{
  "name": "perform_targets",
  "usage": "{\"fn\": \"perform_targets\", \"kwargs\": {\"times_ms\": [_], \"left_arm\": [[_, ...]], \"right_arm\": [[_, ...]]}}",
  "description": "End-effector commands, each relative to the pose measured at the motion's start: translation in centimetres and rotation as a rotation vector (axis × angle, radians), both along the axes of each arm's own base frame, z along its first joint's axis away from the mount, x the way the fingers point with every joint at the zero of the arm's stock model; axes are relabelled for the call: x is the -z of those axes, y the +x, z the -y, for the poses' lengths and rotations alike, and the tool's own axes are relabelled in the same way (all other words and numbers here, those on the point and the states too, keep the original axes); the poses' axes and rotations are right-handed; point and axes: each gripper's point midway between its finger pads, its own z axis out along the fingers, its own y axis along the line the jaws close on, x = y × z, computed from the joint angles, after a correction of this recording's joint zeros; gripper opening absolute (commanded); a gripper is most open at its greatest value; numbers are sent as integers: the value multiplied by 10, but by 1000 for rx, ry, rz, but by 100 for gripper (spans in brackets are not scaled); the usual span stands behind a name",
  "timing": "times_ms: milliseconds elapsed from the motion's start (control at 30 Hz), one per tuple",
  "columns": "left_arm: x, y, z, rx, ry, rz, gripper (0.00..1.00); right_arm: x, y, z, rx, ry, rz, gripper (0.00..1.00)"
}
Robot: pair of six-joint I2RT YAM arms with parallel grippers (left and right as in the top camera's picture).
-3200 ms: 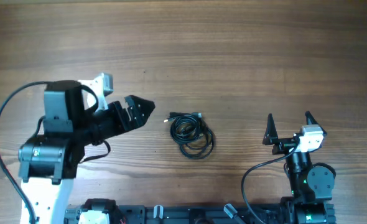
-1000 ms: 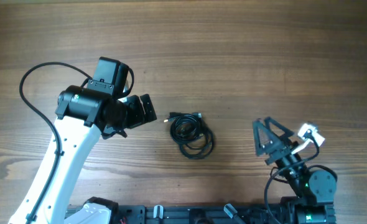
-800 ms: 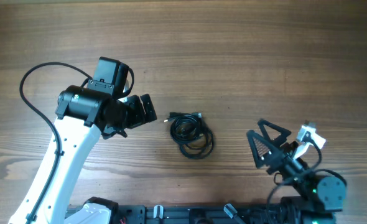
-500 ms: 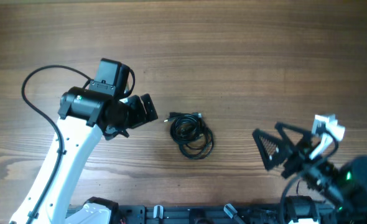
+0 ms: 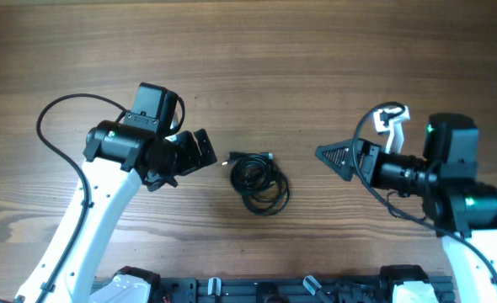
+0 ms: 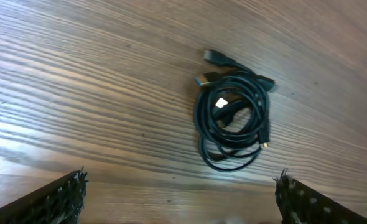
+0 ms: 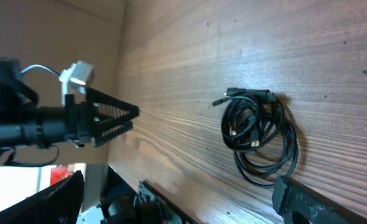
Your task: Untangle cables
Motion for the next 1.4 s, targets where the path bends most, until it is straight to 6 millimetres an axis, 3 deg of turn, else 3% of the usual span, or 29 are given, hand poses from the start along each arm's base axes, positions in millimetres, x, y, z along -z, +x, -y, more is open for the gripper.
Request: {"fn": "perform_targets", "kwargs": {"times_ms": [0,67,233,433,567,800,967,1100,1367], "left_arm": [[5,-3,9,8,-43,-22,100],[8,-3,9,-4,-44,-30,87],[29,0,14,-44,-39,-95,94],[64,-1,46,-28,-21,-203,93],[89,-3,61,-16,5,-263,86],[121,-5,92,-129,14,-324,63],[126,-1,96,-148,19,-314,60],[127,0,95,-150,25,-311,49],[137,-5,91,-162,57,-344,46]], "right_arm": [[8,5,-2,-49,-9,-13,100],[17,8,-1,-44,-17,-50,100],[30,13,-1,-58,-31,-83,100],[31,13,0,-54,-34,-91,100],[31,13,0,-54,-34,-91,100],[34,14,2,-41,-53,-93,100],[35,13,3,-39,-57,-99,100],[38,14,5,-26,-76,-106,100],[39,13,6,-26,-79,-110,100]]}}
